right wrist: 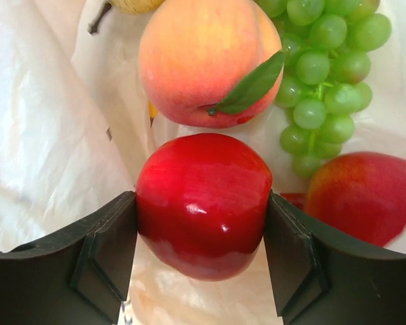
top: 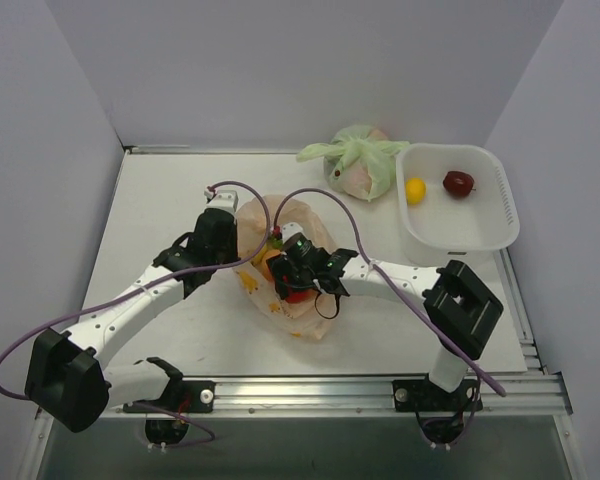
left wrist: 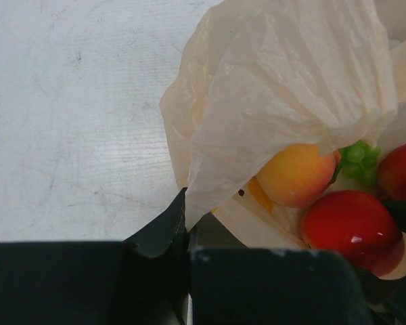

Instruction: Untie the knot of the plastic bag and take out the fruit

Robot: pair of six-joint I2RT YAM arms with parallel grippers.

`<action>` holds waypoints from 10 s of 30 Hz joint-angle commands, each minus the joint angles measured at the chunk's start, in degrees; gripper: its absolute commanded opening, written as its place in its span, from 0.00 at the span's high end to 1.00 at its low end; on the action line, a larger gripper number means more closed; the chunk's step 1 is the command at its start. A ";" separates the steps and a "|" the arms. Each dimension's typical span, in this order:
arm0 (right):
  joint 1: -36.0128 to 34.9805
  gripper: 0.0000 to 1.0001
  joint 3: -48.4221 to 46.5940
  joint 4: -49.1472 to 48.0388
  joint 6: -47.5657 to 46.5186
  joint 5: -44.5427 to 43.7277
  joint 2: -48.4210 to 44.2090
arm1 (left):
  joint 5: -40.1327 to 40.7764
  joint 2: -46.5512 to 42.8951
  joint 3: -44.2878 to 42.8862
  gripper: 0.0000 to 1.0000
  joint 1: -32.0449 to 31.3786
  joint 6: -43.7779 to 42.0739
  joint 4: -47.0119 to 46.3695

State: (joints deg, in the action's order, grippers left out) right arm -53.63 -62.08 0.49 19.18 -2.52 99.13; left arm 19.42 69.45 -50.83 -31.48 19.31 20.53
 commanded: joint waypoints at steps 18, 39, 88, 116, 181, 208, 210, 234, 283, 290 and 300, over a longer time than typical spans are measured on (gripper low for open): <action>17.04 0.83 -5.33 2.06 -17.95 -10.02 -28.03 | -1.14 -0.72 -2.35 1.00 1.34 0.46 -0.49; 56.00 0.00 -18.69 4.95 -5.20 -11.99 -5.00 | -4.13 -0.90 -2.70 1.00 3.27 0.64 -0.49; 6.08 0.23 -7.62 -14.29 -0.72 11.66 8.01 | -6.85 -1.69 -2.52 0.99 4.94 0.82 -0.41; 30.92 0.76 0.47 -1.46 -11.12 -6.62 -33.47 | -6.76 0.25 -2.52 0.99 4.94 0.64 -0.32; 6.78 0.09 -9.55 21.57 -27.18 -0.03 -0.26 | -12.48 -0.63 -2.52 0.99 4.85 0.11 -1.46; 9.16 0.38 -0.58 3.30 -14.61 17.39 -0.52 | -13.97 0.77 -2.52 0.99 4.85 0.11 -1.81; 7.92 0.44 -0.49 0.48 -14.17 16.32 -1.40 | -13.97 0.69 -2.52 0.99 4.85 0.03 -1.81; 7.40 0.38 4.78 -20.34 -7.32 19.65 -13.88 | -12.83 -0.28 -2.43 0.99 4.85 -0.06 -1.64; 4.50 0.00 14.10 -6.74 -11.17 6.31 -18.18 | -13.53 -1.34 -1.73 0.99 4.85 -0.59 -2.96; -0.86 0.03 4.70 -4.01 -16.53 -2.21 -14.15 | -13.09 -1.42 -1.73 0.99 4.85 -0.85 -2.87; -3.68 0.06 -2.07 -3.57 -22.07 -8.74 -8.96 | -12.21 -1.77 -1.91 0.99 4.85 -0.94 -2.25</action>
State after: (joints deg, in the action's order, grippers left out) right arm -56.73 -61.17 -3.81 0.64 -9.93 89.62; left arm 6.83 69.43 -50.94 -26.89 18.92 20.14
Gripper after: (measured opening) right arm 0.948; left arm 0.067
